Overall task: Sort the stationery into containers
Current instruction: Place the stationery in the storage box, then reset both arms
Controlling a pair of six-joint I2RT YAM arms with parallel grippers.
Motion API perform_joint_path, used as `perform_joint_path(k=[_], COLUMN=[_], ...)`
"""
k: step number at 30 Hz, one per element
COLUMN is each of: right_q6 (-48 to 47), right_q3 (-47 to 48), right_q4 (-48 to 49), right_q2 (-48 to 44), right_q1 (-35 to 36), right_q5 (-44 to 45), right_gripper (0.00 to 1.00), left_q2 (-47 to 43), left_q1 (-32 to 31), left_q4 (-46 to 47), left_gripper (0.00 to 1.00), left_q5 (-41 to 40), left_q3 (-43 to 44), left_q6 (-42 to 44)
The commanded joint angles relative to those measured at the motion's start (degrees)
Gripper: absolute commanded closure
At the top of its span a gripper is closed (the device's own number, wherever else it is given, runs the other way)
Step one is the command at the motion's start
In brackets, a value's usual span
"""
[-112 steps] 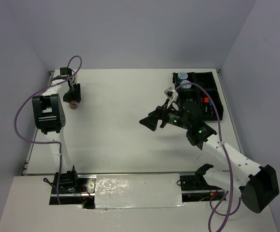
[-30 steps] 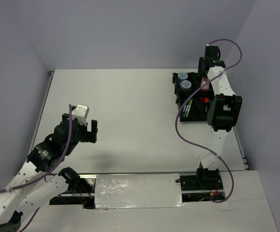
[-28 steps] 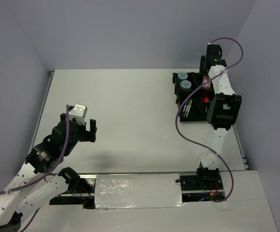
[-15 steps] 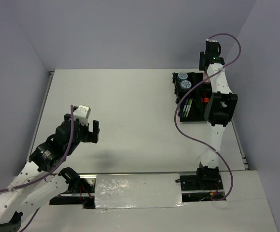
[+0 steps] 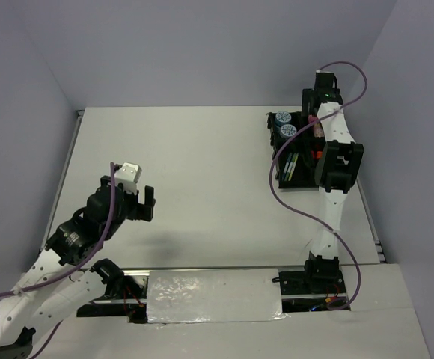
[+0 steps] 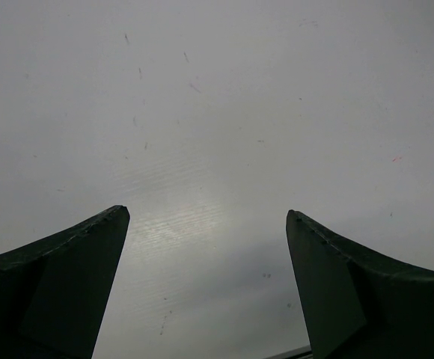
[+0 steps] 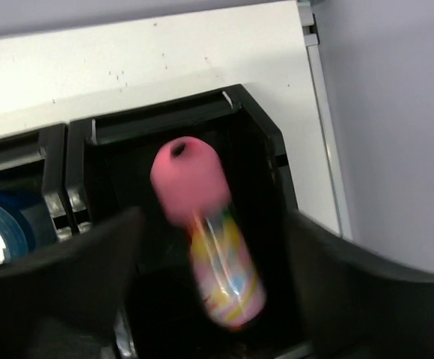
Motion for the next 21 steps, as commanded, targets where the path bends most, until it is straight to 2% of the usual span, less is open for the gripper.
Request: perform_joint_path(k=[1,2,3,7,9,10,11,12,13,14,15,16,19,20,21], right_q6=[0.26,0.43,1.3,4.55,7.1,9.2,9.83,11.23,11.94,12.91,13.35,13.88,15.98,16.25,16.78], right_q3=[3.54,3.89,4.41,5.92,3.99,-0.63,-4.16,-8.72,-17.99,-22.6,-27.26,-34.44,-46.33,-48.73,-50.93], right_q4=[2.76,2.5,1.8,-1.36,-3.47,-3.91,-3.92,-2.87,-1.99,0.36,1.0,1.26,0.39,0.13,-0.31], right_q2=[-2.8,-3.33,-3.95,-9.91,-16.58,-19.57,-26.91,-31.15,-35.55,-40.2,-49.13,-53.48,-69.92,-77.53,-81.08], right_q1=[-0.42,-0.51,-0.42,-0.25,0.28,0.72,1.94,2.82,3.35,3.97,5.28,5.9,8.71,9.33,9.34], right_q5=[2.26,2.35,2.61,-1.85,-5.01,-7.99,-9.06,-9.77,-10.91,-14.31,-14.61,-16.18,-18.21,-19.34,-20.49], right_gripper=[0.09,0.07,0.0,0.0,0.0,0.0,0.0,0.0,0.0,0.0,0.0,0.0,0.0,0.0,0.0], left_q2=[-0.05,0.04,0.13,0.13,1.18,2.49,3.46,4.34,6.26,7.15,7.94,8.91,11.19,11.81,12.51], left_q1=[-0.29,-0.29,-0.2,-0.29,-0.29,-0.2,-0.2,-0.11,-0.03,0.15,0.24,0.41,2.69,3.74,5.06], left_q4=[2.42,2.33,2.33,1.63,1.02,1.1,0.93,-0.38,-0.92,-1.36,-1.36,-0.75,0.31,0.83,0.4], left_gripper=[0.01,0.01,0.01,0.01,0.01,0.01,0.01,0.01,0.01,0.01,0.01,0.01,0.01,0.01,0.01], left_q5=[-0.13,-0.21,-0.3,-3.63,-9.07,-11.35,-13.9,-18.88,-20.59,-21.82,-23.14,-23.33,-22.19,-20.71,-18.95], left_q3=[-0.32,-0.24,-0.32,0.2,0.99,1.43,2.22,5.1,6.95,8.97,12.82,14.51,21.54,22.43,23.92], left_q6=[0.53,0.53,0.44,-0.79,-3.06,-4.04,-5.09,-7.45,-8.26,-8.79,-8.79,-8.44,-6.6,-6.33,-6.94])
